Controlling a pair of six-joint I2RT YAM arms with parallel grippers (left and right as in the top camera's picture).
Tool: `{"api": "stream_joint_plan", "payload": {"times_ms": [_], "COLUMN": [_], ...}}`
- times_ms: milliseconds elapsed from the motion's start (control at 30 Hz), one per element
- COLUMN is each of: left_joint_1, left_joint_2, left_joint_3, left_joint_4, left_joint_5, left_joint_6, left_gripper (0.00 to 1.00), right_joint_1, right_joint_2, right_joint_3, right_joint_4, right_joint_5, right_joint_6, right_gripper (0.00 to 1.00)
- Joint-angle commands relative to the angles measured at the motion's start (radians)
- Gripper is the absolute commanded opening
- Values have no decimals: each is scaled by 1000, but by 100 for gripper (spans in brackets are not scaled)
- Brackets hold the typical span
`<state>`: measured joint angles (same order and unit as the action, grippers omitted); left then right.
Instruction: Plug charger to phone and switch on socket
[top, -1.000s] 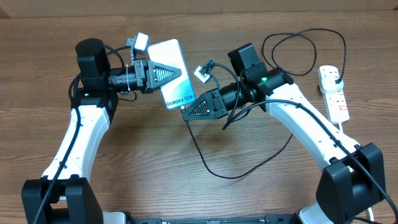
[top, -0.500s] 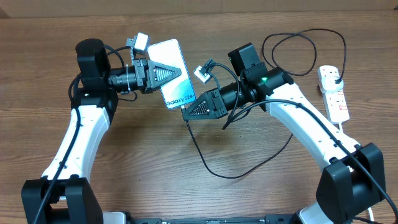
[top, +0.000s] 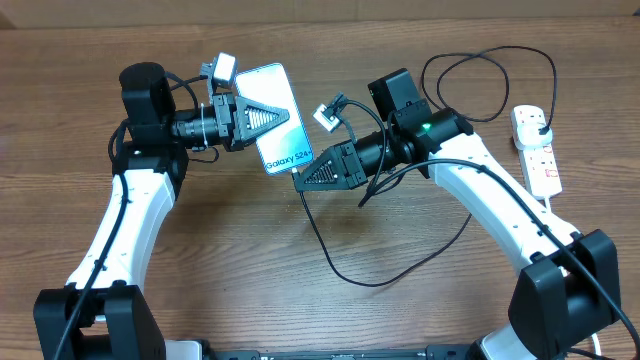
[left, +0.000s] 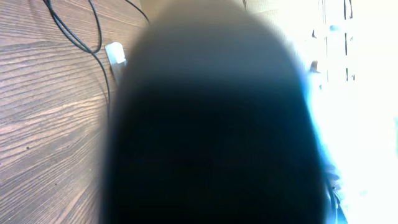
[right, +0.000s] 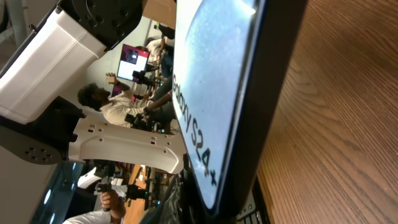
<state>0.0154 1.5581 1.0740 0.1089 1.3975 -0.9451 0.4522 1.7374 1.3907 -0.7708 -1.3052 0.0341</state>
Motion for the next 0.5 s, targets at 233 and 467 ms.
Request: {"api": "stream_joint_plan", "payload": {"times_ms": [233, 467], "left_joint_1": [3, 2], "left_joint_2": [-21, -21], "left_joint_3": [10, 10], "left_joint_4": [3, 4], "left_joint_5": [14, 36], "left_joint_6": [-61, -56], "left_gripper": [4, 4], "right_joint_1": [-8, -8], "right_joint_2": [0, 0], "right_joint_3": [11, 11], "right_joint_4": [7, 7], "right_joint_5": [-16, -16], "right_joint_6": [3, -1], "right_gripper": [4, 4]}}
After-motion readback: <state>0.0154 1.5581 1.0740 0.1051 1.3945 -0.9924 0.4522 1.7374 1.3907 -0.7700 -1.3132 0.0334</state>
